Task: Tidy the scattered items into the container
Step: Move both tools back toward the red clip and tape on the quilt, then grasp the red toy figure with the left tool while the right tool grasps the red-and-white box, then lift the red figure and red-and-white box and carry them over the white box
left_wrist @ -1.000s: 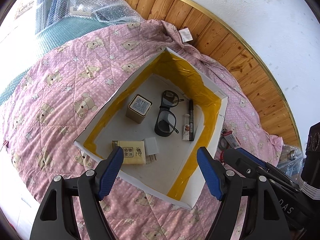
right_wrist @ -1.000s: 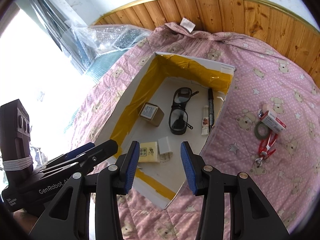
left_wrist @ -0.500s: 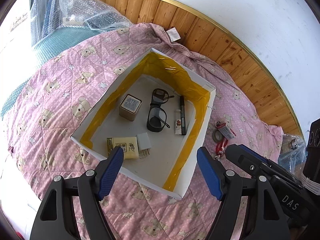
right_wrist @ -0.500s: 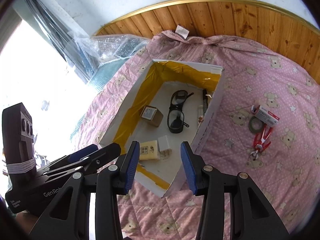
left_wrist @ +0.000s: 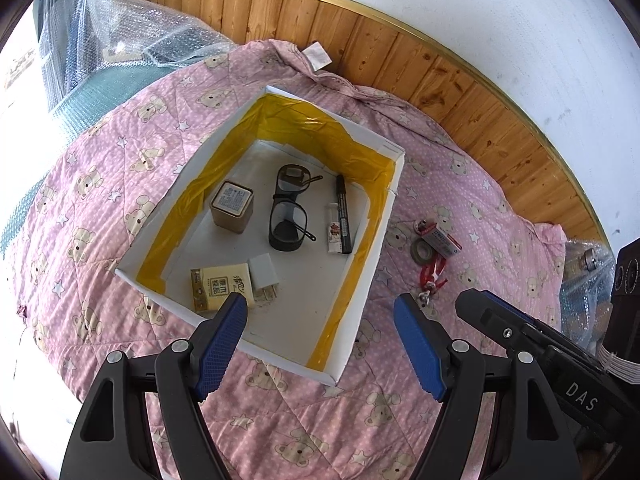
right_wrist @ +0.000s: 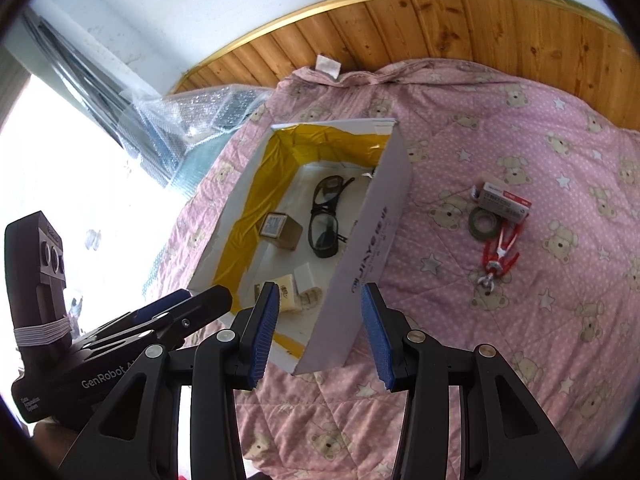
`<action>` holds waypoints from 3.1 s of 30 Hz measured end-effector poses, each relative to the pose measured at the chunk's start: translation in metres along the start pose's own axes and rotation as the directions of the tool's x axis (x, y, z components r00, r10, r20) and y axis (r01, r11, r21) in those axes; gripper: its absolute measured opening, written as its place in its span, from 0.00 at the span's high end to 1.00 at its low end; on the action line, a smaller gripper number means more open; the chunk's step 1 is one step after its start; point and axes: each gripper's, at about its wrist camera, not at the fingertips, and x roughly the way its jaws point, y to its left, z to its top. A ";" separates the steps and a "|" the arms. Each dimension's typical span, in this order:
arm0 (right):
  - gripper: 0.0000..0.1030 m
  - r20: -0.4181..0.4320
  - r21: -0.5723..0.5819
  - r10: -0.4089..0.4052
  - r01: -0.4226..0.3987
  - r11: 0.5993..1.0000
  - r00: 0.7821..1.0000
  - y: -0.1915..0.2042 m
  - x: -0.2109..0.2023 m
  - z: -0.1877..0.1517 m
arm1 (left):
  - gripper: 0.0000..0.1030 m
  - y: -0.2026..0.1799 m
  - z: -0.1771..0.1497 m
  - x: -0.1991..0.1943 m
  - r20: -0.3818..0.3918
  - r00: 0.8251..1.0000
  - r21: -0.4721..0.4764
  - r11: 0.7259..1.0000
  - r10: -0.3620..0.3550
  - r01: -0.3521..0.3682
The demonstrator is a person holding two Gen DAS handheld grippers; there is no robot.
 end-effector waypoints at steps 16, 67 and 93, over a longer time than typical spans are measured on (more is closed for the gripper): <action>0.55 0.022 0.158 -0.035 0.031 0.987 0.999 -0.070 -0.013 -0.014 | 0.26 -0.050 -0.002 0.027 -0.062 0.998 0.109 0.994 -0.018 0.025; 0.50 -0.174 -0.052 -0.231 0.225 0.973 0.957 -0.226 0.122 0.088 | 0.26 -0.176 -0.007 0.275 -0.356 0.930 0.232 0.956 -0.090 0.181; 0.84 -0.067 0.329 -0.102 0.119 0.937 0.993 -0.264 0.054 0.049 | 0.71 -0.162 0.011 0.224 -0.315 0.935 0.204 0.951 -0.163 0.234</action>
